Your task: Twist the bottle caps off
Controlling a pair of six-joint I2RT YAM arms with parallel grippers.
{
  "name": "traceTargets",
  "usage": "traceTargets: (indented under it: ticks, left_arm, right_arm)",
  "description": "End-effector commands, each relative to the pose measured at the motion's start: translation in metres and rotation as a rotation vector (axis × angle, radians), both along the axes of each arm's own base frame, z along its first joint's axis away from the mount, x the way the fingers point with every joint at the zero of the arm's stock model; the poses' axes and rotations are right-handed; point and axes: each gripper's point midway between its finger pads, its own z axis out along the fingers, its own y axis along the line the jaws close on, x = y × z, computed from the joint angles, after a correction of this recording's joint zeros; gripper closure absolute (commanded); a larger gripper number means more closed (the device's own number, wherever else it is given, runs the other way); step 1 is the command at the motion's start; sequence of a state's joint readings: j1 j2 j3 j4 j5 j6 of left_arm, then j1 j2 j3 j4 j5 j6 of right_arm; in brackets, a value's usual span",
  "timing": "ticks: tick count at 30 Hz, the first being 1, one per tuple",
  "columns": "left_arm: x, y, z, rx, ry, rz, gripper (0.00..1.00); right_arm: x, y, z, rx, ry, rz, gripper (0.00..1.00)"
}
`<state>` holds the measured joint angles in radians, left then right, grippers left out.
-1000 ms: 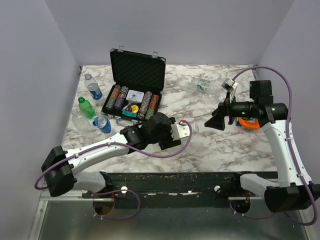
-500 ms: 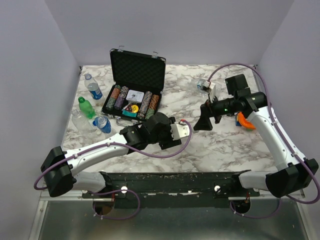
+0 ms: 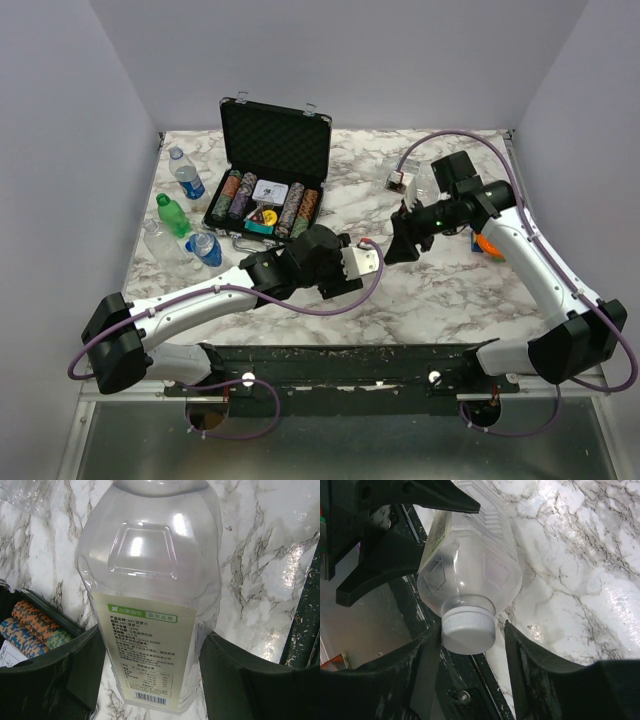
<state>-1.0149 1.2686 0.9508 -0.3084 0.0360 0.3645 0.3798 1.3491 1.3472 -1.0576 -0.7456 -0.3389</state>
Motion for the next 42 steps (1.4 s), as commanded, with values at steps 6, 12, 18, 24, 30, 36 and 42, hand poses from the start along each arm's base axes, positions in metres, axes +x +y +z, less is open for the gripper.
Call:
traceTargets:
  ticks: [6, 12, 18, 24, 30, 36, 42]
  left_arm:
    - [-0.001, -0.007, 0.014, -0.047, -0.008, -0.005, 1.0]
    - [-0.033, -0.016, 0.017, -0.087, 0.089, -0.203, 1.0]
    - [-0.076, -0.02, 0.037, -0.205, 0.275, -0.474, 1.0]
    - [-0.091, -0.026, 0.057, -0.305, 0.556, -0.625, 1.0]
    - [-0.079, -0.029, 0.044, -0.247, 0.573, -0.568, 1.0]
    - [-0.052, -0.02, 0.027, -0.161, 0.428, -0.408, 1.0]
    - [-0.035, -0.007, 0.011, -0.078, 0.28, -0.256, 1.0]
  right_arm:
    - [-0.015, 0.001, 0.006, -0.011, -0.008, 0.1, 0.76]
    - [-0.038, -0.003, 0.018, 0.029, -0.128, 0.315, 0.84]
    - [-0.056, -0.011, 0.029, 0.063, -0.404, 0.55, 0.84]
    - [-0.056, -0.015, 0.037, 0.061, -0.642, 0.645, 0.84]
    - [-0.052, -0.017, 0.035, 0.038, -0.695, 0.628, 0.84]
    - [-0.039, -0.015, 0.04, 0.029, -0.653, 0.493, 0.77]
    - [-0.029, -0.01, 0.058, 0.069, -0.545, 0.346, 0.23]
